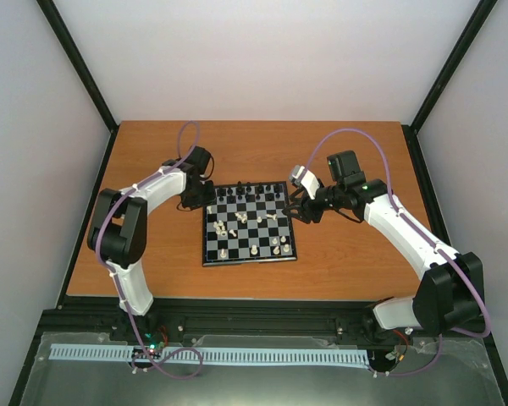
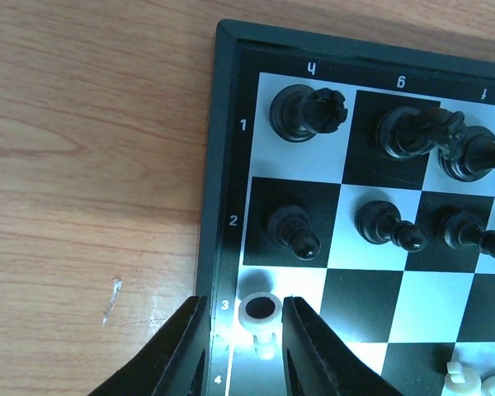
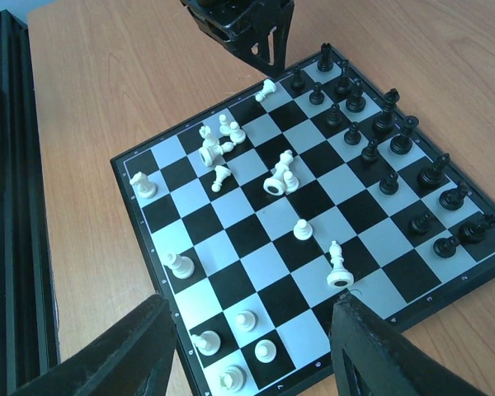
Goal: Set up the chess pieces on the board
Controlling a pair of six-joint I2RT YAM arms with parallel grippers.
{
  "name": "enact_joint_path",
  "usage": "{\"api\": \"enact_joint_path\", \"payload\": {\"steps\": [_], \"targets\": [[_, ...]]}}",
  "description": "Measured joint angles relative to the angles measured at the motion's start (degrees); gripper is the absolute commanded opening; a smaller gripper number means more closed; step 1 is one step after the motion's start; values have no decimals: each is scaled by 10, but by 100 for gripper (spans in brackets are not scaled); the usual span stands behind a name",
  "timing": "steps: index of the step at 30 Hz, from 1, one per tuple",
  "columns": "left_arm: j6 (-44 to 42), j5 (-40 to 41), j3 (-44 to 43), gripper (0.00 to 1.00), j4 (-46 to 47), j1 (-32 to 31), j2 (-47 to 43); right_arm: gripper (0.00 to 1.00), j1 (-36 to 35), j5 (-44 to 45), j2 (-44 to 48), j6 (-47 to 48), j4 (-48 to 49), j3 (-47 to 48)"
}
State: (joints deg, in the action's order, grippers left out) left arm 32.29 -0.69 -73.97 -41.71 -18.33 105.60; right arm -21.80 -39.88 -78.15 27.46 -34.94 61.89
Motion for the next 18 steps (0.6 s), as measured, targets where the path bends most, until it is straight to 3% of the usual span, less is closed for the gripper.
{"api": "enact_joint_path", "payload": {"steps": [18], "targets": [[0, -21, -16, 22, 3, 0, 30, 52, 0, 0, 0, 6, 0, 0]]}}
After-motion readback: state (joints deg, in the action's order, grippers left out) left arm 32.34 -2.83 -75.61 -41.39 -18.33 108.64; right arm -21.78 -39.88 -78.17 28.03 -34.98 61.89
